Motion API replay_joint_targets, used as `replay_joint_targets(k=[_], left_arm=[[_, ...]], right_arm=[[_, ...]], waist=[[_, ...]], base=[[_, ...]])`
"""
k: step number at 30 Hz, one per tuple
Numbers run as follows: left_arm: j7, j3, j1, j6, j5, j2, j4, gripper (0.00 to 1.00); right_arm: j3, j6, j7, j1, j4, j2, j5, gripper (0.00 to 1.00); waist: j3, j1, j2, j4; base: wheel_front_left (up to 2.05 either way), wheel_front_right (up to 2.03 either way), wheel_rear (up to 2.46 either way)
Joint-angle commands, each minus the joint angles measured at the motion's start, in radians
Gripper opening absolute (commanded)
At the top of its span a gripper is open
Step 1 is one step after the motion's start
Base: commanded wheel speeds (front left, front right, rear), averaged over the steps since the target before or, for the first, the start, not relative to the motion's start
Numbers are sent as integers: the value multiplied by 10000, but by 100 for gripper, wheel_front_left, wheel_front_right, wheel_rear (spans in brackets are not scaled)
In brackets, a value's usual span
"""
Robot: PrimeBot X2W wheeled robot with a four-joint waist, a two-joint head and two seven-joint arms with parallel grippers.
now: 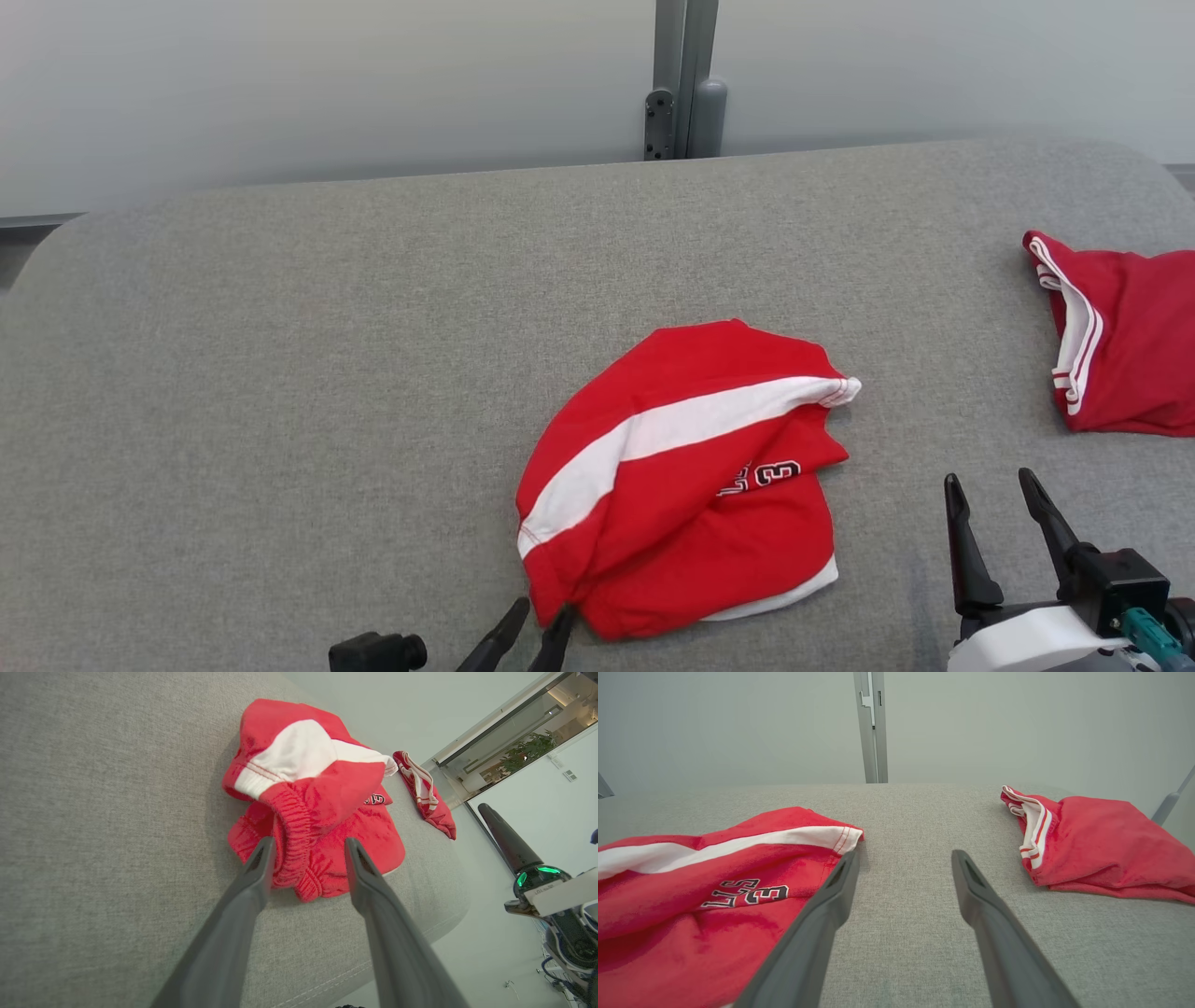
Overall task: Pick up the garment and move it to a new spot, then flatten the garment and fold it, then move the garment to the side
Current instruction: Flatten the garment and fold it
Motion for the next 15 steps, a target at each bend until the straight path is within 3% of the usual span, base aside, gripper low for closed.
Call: replay_joint_targets(k=[1,15], left_arm=[[119,-1,104,-32,-194,59,56,100],[554,1155,-104,-68,-2298,649,-257,100]], right_arm=[[14,-14,-29,5,22,-17,-21,100],[86,-14,-29,122,-40,-17,87,100]], waist=[[-98,-1,0,48],[-211,-1,0,-184]], base=[[0,0,0],[0,0,0]])
